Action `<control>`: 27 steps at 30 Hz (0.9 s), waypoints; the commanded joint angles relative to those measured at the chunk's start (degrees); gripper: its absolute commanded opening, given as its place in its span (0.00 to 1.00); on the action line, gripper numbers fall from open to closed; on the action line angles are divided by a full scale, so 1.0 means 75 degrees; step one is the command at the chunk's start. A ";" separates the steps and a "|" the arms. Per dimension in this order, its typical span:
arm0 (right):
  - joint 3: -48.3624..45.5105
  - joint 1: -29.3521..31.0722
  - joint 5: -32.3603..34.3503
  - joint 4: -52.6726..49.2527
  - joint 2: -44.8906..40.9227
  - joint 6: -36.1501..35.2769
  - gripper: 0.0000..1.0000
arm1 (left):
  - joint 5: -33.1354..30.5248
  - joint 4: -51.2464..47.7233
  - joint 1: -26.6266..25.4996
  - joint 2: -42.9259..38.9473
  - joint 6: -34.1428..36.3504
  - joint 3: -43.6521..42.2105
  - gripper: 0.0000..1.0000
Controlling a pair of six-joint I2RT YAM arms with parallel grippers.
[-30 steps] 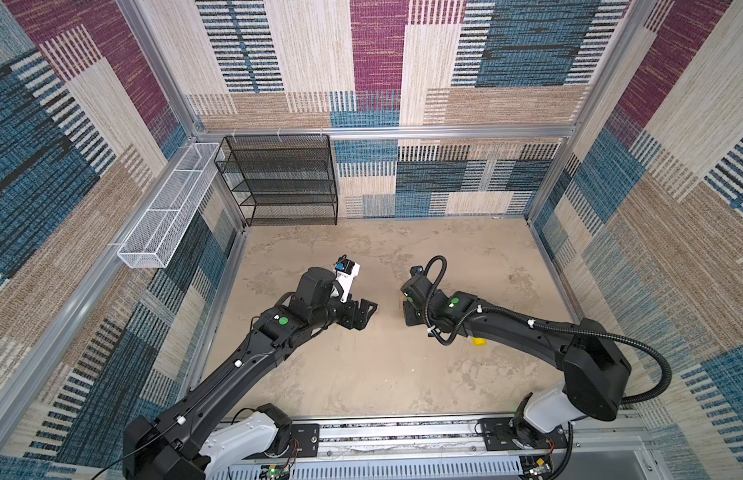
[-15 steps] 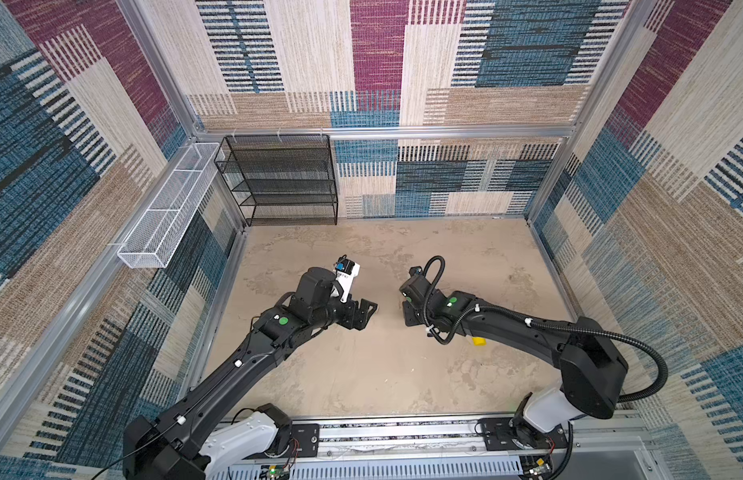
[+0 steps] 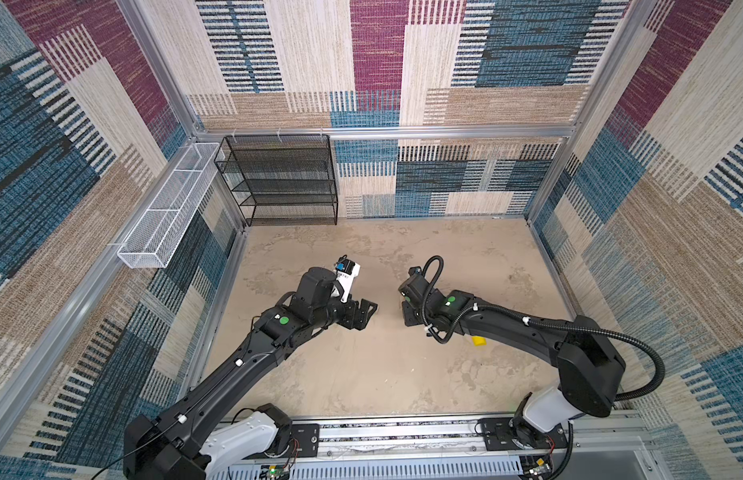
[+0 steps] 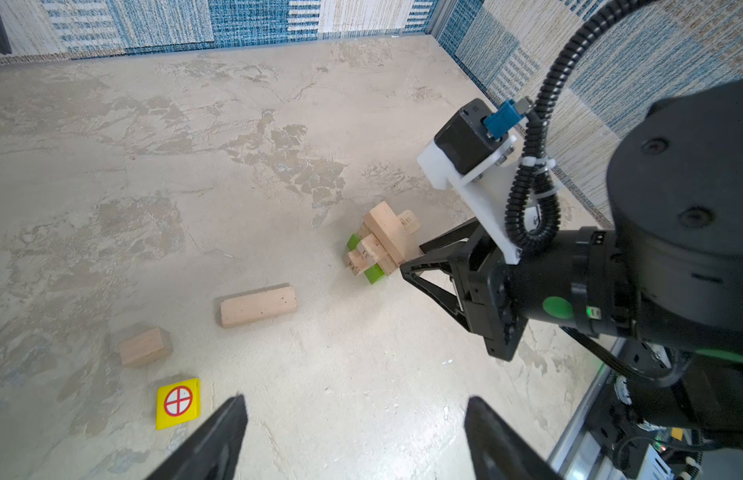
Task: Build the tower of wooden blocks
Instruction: 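Lower the long block crosswise onto the stack with the right gripper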
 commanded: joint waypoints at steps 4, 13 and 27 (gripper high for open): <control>0.0084 0.0000 0.0077 -0.0005 0.0021 0.0087 0.35 | -0.0091 -0.0088 -0.0002 0.0010 0.0110 0.0023 0.87; 0.0078 0.0006 0.0038 -0.0037 -0.0023 0.0108 0.35 | -0.0073 -0.0098 -0.0002 -0.0020 0.0101 0.0025 0.87; 0.0260 0.0005 -0.0056 -0.0206 -0.0106 0.0191 0.60 | -0.0083 -0.0119 -0.0002 -0.0085 0.0096 0.0020 0.87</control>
